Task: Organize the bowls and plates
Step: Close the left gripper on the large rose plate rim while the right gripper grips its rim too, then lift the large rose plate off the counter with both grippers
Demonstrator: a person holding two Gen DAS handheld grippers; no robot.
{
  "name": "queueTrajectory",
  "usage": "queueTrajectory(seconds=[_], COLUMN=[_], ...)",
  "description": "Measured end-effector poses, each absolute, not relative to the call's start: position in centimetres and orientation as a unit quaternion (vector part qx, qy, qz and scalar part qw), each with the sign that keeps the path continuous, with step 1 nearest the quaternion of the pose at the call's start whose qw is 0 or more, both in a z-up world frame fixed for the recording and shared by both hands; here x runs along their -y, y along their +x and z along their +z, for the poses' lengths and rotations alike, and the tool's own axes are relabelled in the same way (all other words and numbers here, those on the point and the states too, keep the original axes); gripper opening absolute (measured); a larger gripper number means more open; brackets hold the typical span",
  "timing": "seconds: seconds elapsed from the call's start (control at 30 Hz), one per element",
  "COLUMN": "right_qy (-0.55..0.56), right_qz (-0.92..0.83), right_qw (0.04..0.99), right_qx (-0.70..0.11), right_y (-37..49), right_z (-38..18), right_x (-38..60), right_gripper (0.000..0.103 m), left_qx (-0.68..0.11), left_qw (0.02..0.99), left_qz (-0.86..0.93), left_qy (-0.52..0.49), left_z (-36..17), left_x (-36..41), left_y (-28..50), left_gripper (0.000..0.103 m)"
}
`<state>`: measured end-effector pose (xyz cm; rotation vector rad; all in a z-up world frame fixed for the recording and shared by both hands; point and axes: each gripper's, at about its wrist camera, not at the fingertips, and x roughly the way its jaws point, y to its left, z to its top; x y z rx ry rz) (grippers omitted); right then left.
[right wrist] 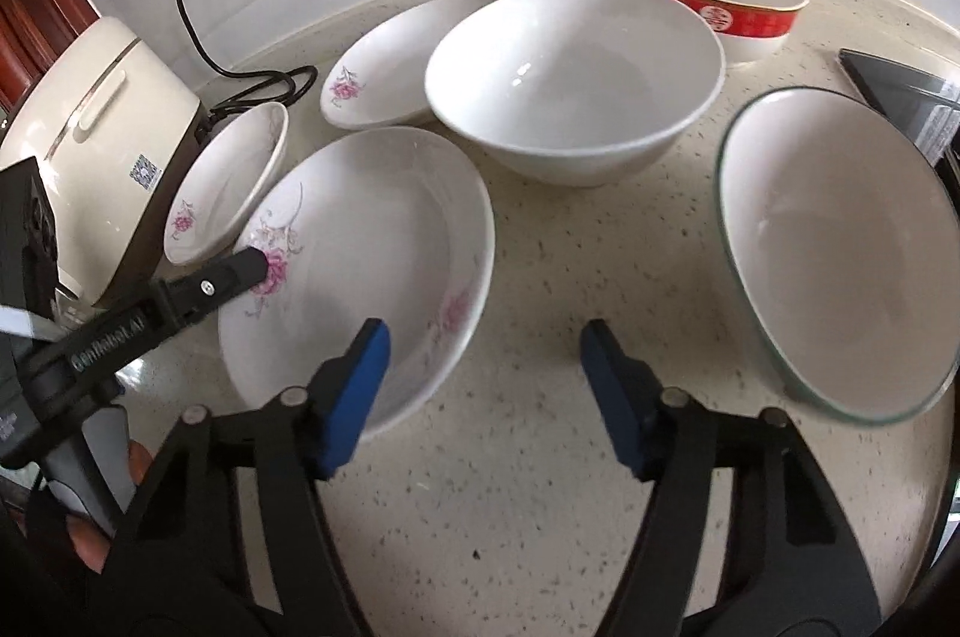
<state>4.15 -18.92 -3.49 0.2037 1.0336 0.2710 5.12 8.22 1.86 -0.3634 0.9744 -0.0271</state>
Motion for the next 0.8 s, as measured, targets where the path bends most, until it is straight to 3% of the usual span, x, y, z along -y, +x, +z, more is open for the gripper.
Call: queueTrajectory(seconds=[0.23, 0.37, 0.57, 0.8], right_qy=[0.090, 0.095, 0.104, 0.119], right_qz=[0.136, 0.140, 0.147, 0.155], right_qw=[0.855, 0.854, 0.853, 0.853], right_qx=[-0.493, -0.492, -0.490, -0.485], right_y=[6.0, 6.0, 6.3, 5.3], right_z=[-3.7, -3.9, -4.1, -4.1], right_x=[18.6, 18.3, 18.5, 20.0], right_gripper=[0.042, 0.027, 0.020, 0.016], left_qx=[-0.469, -0.475, -0.476, -0.484], left_qw=[0.871, 0.869, 0.868, 0.864], left_qz=[-0.019, -0.030, -0.031, -0.028], left_qy=[-0.143, -0.135, -0.137, -0.137], left_z=[1.7, 1.6, 1.5, 1.6], left_x=[-7.0, -6.6, -6.9, -6.7], left_y=[6.0, 6.1, 6.0, 5.4], left_gripper=[0.046, 0.029, 0.021, 0.020])
